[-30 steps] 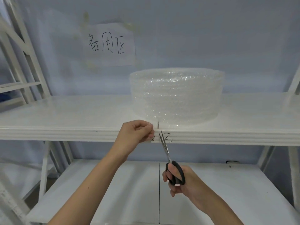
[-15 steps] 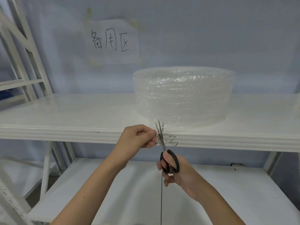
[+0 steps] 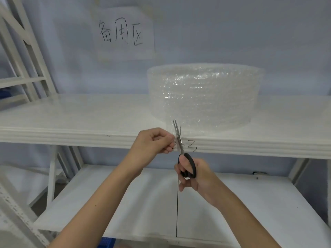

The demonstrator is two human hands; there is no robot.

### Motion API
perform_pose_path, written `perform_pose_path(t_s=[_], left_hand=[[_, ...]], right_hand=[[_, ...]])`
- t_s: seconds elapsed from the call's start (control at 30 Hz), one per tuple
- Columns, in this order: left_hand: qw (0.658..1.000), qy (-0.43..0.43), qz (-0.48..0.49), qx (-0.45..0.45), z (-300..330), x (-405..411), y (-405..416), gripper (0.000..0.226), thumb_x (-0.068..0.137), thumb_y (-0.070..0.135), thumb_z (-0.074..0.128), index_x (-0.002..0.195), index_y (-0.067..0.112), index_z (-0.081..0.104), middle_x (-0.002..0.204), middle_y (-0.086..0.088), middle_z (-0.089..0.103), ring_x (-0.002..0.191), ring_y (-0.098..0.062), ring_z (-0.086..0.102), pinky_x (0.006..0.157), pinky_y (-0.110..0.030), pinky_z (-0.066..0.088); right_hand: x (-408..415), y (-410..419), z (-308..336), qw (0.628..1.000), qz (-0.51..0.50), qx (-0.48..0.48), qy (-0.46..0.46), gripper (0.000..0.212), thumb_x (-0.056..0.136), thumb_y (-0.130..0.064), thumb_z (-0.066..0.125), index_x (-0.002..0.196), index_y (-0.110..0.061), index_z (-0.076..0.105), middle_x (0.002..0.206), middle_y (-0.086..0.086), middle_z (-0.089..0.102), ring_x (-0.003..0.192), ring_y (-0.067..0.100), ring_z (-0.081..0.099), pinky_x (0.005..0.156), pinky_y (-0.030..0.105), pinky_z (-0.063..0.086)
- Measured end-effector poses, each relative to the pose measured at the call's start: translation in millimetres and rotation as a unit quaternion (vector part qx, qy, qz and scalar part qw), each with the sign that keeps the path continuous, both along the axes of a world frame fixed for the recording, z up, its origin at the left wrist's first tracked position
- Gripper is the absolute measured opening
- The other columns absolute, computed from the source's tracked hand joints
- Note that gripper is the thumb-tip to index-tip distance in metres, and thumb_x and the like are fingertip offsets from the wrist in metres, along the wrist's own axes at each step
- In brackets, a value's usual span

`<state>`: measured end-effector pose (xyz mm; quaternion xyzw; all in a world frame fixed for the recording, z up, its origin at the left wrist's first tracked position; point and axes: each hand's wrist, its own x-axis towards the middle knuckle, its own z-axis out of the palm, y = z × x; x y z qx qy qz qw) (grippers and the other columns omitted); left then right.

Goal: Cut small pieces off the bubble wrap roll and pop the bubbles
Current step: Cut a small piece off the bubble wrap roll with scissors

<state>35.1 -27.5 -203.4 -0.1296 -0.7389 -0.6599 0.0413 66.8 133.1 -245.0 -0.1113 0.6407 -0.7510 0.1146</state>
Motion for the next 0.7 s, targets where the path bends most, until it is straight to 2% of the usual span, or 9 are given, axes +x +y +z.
perform_pose_path(t_s=[0.07, 0.2, 0.4, 0.53, 0.6, 0.7], left_hand=[[1.000, 0.002, -0.004, -0.003, 0, 2, 0, 0.012, 0.093, 0.008, 0.062, 0.086, 0.002, 0.070, 0.072, -0.008, 0.068, 0.063, -0.013, 0.061, 0.069, -0.025, 0.055], [1.000, 0.006, -0.005, 0.002, 2, 4, 1, 0.013, 0.092, 0.009, 0.062, 0.082, 0.005, 0.069, 0.071, -0.007, 0.067, 0.063, -0.014, 0.060, 0.071, -0.028, 0.054], [1.000, 0.000, -0.010, 0.001, 0, 5, 3, 0.013, 0.092, 0.009, 0.063, 0.081, 0.008, 0.070, 0.072, -0.007, 0.067, 0.063, -0.013, 0.061, 0.072, -0.028, 0.056], [1.000, -0.007, -0.016, 0.001, 1, 4, 3, 0.012, 0.092, 0.011, 0.063, 0.085, 0.006, 0.071, 0.072, -0.005, 0.070, 0.064, -0.013, 0.063, 0.072, -0.027, 0.056], [1.000, -0.017, -0.020, -0.003, 6, 4, 1, 0.016, 0.092, 0.017, 0.065, 0.088, 0.003, 0.072, 0.075, -0.005, 0.074, 0.067, -0.014, 0.066, 0.075, -0.028, 0.059], [0.999, -0.039, -0.006, 0.024, 17, 0, -4, 0.035, 0.092, 0.039, 0.061, 0.093, 0.007, 0.073, 0.079, -0.007, 0.074, 0.072, -0.018, 0.069, 0.079, -0.031, 0.059]], right_hand=[[0, 1, 2, 1.000, 0.008, -0.005, 0.009, 0.045, 0.093, -0.031, 0.059, 0.049, -0.019, 0.058, 0.066, 0.003, 0.049, 0.052, 0.016, 0.043, 0.050, 0.033, 0.050], [0, 0, 4, 1.000, 0.023, -0.004, 0.020, 0.043, 0.082, -0.046, 0.065, 0.048, -0.020, 0.061, 0.067, 0.002, 0.050, 0.053, 0.015, 0.046, 0.051, 0.032, 0.051], [-3, -2, -3, 1.000, 0.002, -0.011, 0.022, 0.038, 0.083, -0.041, 0.065, 0.058, -0.013, 0.061, 0.071, 0.010, 0.044, 0.053, 0.016, 0.044, 0.052, 0.030, 0.052], [-5, -1, -3, 1.000, -0.003, -0.005, 0.020, 0.039, 0.082, -0.042, 0.065, 0.057, -0.012, 0.060, 0.071, 0.011, 0.043, 0.052, 0.016, 0.044, 0.052, 0.031, 0.053], [-4, 0, -2, 1.000, -0.002, 0.005, 0.023, 0.038, 0.080, -0.040, 0.063, 0.060, -0.008, 0.058, 0.072, 0.013, 0.042, 0.052, 0.016, 0.044, 0.053, 0.030, 0.053], [-2, 3, -3, 1.000, -0.008, 0.012, 0.021, 0.039, 0.079, -0.039, 0.063, 0.067, -0.003, 0.056, 0.075, 0.016, 0.041, 0.052, 0.016, 0.043, 0.052, 0.029, 0.054]])
